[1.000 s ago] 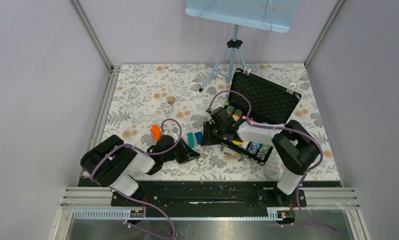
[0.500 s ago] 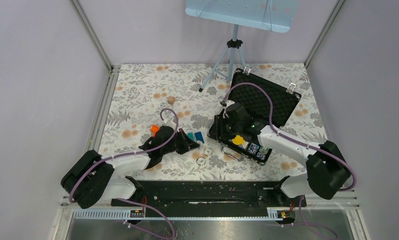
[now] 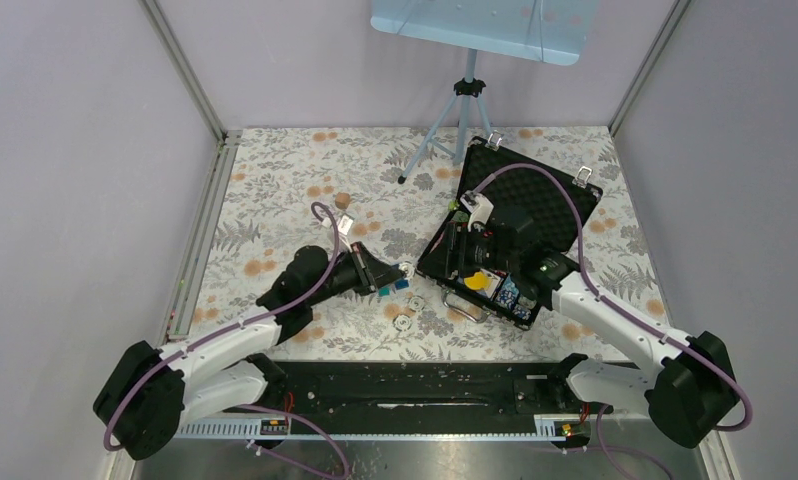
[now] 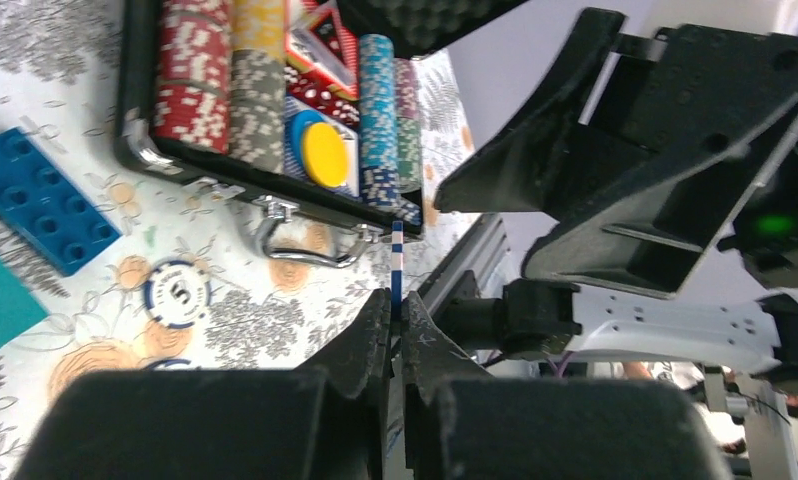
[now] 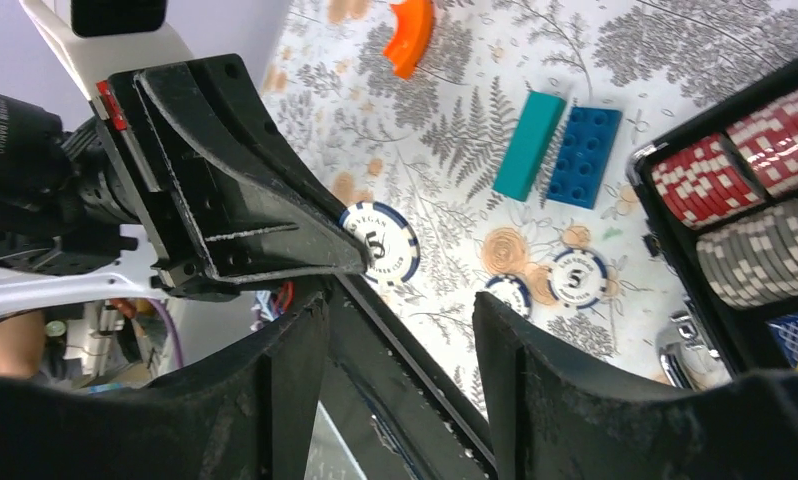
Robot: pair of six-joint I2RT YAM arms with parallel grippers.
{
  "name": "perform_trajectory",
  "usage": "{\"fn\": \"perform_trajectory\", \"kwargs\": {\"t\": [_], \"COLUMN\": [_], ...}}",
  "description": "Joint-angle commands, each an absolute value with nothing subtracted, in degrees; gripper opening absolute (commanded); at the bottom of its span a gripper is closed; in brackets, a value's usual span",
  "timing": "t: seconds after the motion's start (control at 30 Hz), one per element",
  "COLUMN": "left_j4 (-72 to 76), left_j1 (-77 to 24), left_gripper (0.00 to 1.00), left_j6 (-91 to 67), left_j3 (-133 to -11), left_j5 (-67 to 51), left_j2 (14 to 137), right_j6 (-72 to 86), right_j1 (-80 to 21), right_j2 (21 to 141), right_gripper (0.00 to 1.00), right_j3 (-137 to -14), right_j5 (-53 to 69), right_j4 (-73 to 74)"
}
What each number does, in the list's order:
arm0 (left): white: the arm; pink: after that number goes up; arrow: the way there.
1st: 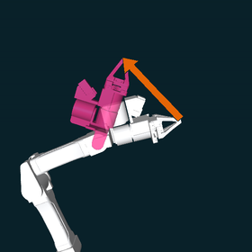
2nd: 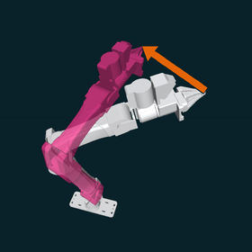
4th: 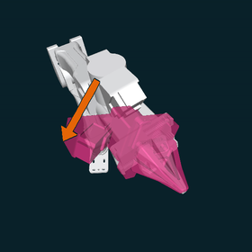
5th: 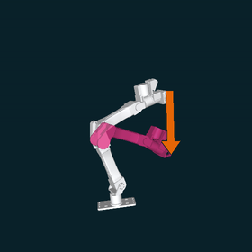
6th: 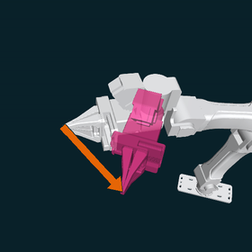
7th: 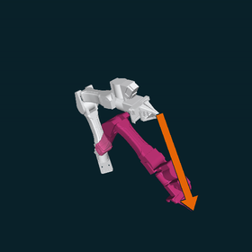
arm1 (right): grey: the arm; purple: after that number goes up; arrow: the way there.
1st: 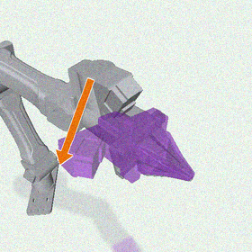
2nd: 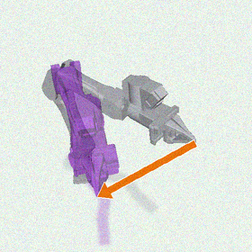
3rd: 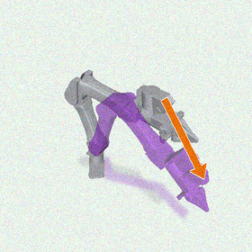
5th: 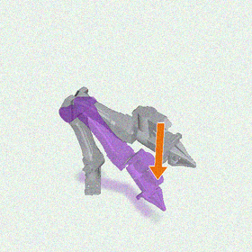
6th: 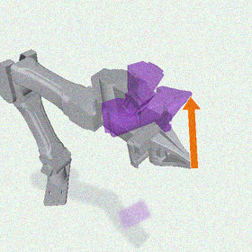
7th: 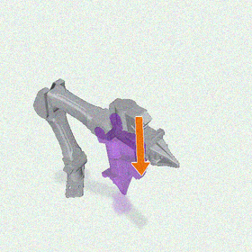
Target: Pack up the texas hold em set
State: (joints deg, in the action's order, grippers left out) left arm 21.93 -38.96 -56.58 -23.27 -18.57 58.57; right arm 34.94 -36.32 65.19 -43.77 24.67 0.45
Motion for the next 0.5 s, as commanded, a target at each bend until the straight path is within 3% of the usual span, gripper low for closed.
{"fn": "perform_trajectory", "kwargs": {"t": [0.0, 0.2, 0.43, 0.47], "left_j4": [30.70, 34.27, 38.44, 38.86], "left_j1": [-39.08, -39.11, -39.07, -39.04], "left_gripper": [0.00, 0.00, 0.00, 0.00], "left_j6": [-57.00, -57.63, -58.58, -58.76], "left_j3": [-25.58, -25.75, -25.49, -25.49], "left_j5": [-23.89, -26.00, -27.86, -28.11], "left_j2": [56.34, 55.96, 57.52, 57.71], "right_j6": [37.42, 39.62, 42.37, 42.54], "right_j1": [-35.15, -34.04, -33.53, -33.47], "right_j2": [63.59, 63.87, 61.08, 64.96], "right_gripper": [0.61, 0.60, 0.53, 0.51], "right_j3": [-42.90, -42.04, -40.48, -40.55], "right_j5": [30.04, 34.27, 39.45, 39.68], "right_j4": [-4.00, -7.51, -14.47, -14.82]}}
